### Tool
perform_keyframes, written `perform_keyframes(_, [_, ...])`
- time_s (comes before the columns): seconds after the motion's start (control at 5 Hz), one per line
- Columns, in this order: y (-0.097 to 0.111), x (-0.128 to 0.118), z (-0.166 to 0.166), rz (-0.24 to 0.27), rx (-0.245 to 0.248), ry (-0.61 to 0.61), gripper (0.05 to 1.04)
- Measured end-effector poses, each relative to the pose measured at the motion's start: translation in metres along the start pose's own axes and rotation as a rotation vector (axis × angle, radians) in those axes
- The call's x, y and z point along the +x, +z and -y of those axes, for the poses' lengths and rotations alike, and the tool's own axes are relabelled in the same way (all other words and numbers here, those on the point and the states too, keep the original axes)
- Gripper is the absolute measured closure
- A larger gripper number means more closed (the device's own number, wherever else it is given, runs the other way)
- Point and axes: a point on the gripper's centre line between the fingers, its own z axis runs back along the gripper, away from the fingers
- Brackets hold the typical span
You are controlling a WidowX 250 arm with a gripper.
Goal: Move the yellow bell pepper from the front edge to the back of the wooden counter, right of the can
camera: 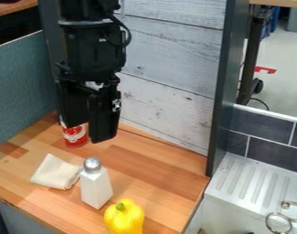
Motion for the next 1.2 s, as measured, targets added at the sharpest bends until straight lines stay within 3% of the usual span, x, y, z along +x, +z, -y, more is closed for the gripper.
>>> perform_keyframes(0.2, [-0.006, 0.0, -0.001, -0.022, -0.007, 0.004, 0.081])
perform_keyframes(0.6, [-0.027, 0.014, 0.004, 0.031, 0.078, -0.005, 0.081])
perform_keyframes(0.8, [-0.046, 0.017, 0.005, 0.012, 0.101, 0.046, 0.081])
perform_keyframes(1.2, [-0.072, 0.017, 0.006, 0.005, 0.087, 0.056, 0.081])
